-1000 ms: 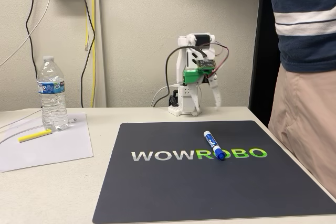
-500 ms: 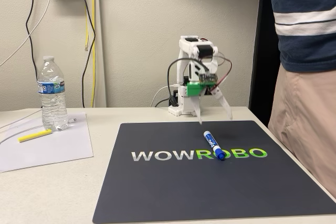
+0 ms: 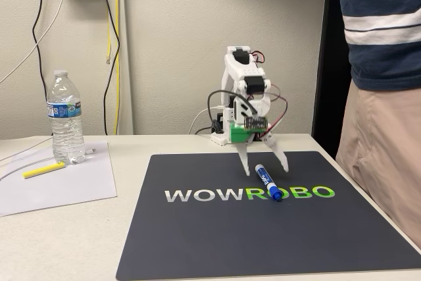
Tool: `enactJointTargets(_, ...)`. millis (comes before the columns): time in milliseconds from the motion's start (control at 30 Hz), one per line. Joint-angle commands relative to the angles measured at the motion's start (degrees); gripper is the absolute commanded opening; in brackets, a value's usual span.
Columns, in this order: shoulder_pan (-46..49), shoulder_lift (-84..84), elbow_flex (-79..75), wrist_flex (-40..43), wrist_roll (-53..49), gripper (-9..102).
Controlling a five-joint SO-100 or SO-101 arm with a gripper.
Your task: Pick up the blue marker.
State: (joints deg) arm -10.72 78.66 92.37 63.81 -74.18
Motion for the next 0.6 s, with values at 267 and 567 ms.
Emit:
enactJointTargets(267, 0.26, -2.20, -0.44, -2.20, 0.44, 45)
enactJointTargets(567, -0.26, -4.48, -0.44, -2.99, 0.18, 33)
